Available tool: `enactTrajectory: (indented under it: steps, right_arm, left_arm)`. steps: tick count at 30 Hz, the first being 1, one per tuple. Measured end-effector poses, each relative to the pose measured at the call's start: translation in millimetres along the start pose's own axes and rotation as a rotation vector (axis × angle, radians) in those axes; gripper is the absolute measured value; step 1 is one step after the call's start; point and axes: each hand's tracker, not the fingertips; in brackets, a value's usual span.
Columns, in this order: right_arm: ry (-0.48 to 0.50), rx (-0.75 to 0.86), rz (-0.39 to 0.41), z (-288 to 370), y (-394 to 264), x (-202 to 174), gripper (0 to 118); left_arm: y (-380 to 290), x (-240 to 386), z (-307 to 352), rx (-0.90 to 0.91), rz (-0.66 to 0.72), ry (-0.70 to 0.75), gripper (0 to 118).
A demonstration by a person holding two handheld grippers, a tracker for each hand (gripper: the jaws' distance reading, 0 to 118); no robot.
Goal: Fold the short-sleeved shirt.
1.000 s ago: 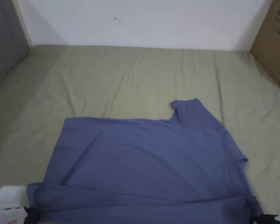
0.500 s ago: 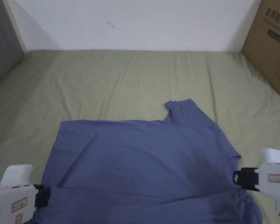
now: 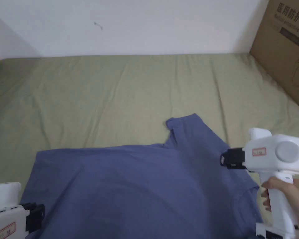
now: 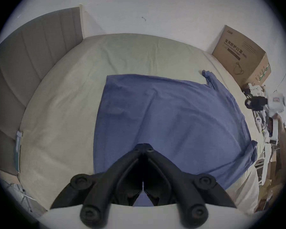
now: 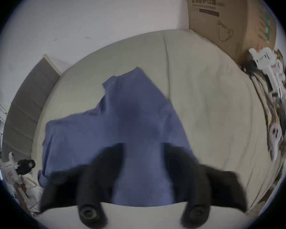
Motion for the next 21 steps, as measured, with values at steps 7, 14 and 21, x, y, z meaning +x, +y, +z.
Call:
enactTrajectory:
  steps: [7,14,21]
  right_arm:
    - [-0.064,-0.077,0.015,-89.5,72.0,9.5,82]
    - [-0.125,-0.103,0.037,-123.1,65.5,15.3,78]
    - [-0.050,-0.093,0.094,-95.1,73.9,2.9,1]
  left_arm:
    - [20.5,20.9,-41.5,-0.042,-0.070,0.008,0]
    - [19.2,14.5,-58.7,-0.078,-0.015,-0.038,0]
    - [17.2,10.2,-58.3,-0.081,-0.008,-0.036,0]
